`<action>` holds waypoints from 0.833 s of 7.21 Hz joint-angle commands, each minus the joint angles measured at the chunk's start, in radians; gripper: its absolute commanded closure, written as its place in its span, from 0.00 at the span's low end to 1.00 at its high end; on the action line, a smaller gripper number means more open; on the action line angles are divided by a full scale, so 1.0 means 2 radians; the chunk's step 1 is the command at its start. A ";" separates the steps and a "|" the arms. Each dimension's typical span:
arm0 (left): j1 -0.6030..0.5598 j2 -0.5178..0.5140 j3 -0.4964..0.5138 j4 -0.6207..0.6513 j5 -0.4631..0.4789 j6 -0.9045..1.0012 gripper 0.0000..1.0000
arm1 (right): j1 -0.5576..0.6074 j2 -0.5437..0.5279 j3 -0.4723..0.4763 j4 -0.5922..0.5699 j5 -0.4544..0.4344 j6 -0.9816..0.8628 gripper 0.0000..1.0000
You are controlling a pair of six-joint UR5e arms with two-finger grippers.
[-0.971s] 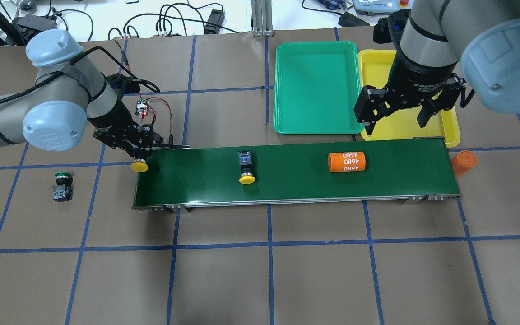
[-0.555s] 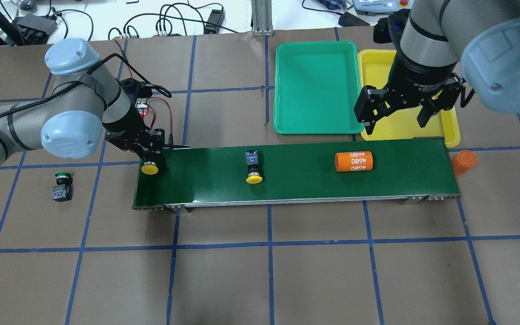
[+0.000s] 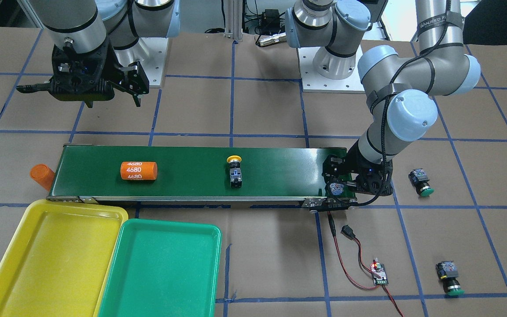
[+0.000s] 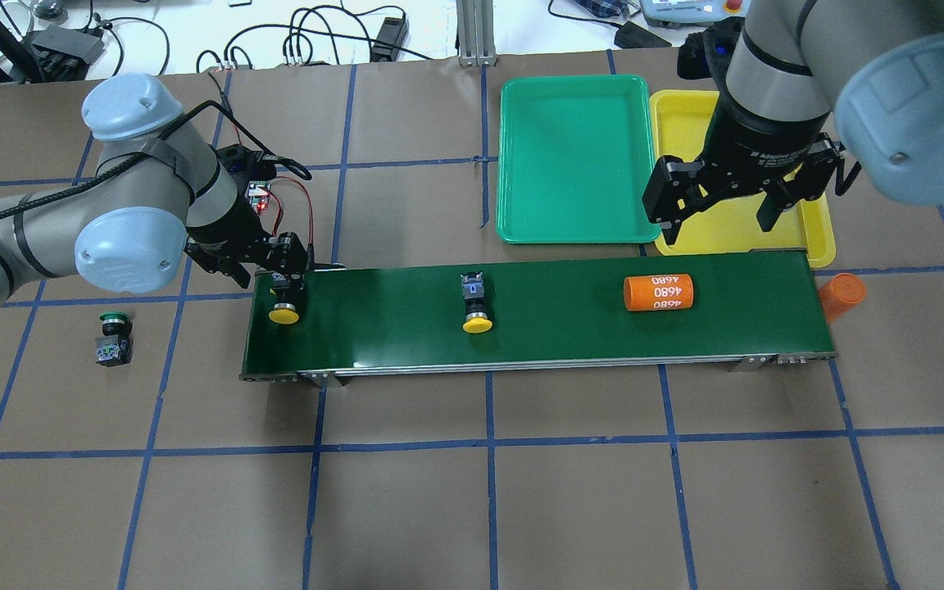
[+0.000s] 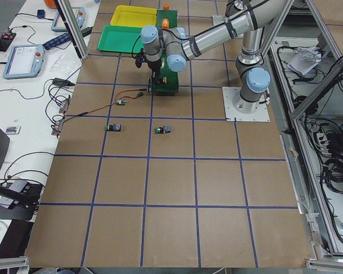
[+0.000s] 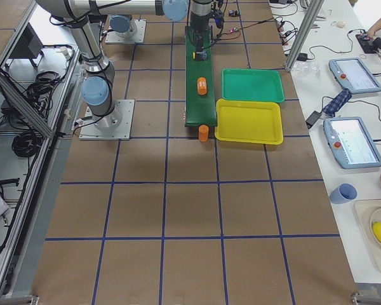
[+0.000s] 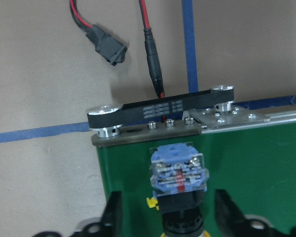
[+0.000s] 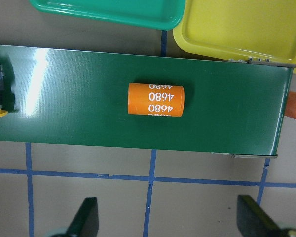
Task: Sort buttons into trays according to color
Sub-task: 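Carry the yellow button with the left gripper onto the belt's start and release, then grasp a green-capped button with left gripper while right lowers toward belt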
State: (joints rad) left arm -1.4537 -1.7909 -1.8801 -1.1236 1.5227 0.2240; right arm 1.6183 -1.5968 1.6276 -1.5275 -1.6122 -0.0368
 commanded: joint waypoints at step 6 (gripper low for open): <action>0.134 -0.015 0.061 -0.011 0.018 0.067 0.00 | 0.000 0.000 -0.001 0.002 -0.001 -0.001 0.00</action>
State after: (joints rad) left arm -1.2561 -1.8173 -1.7502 -1.1434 1.5566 0.2800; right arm 1.6183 -1.5963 1.6272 -1.5242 -1.6122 -0.0371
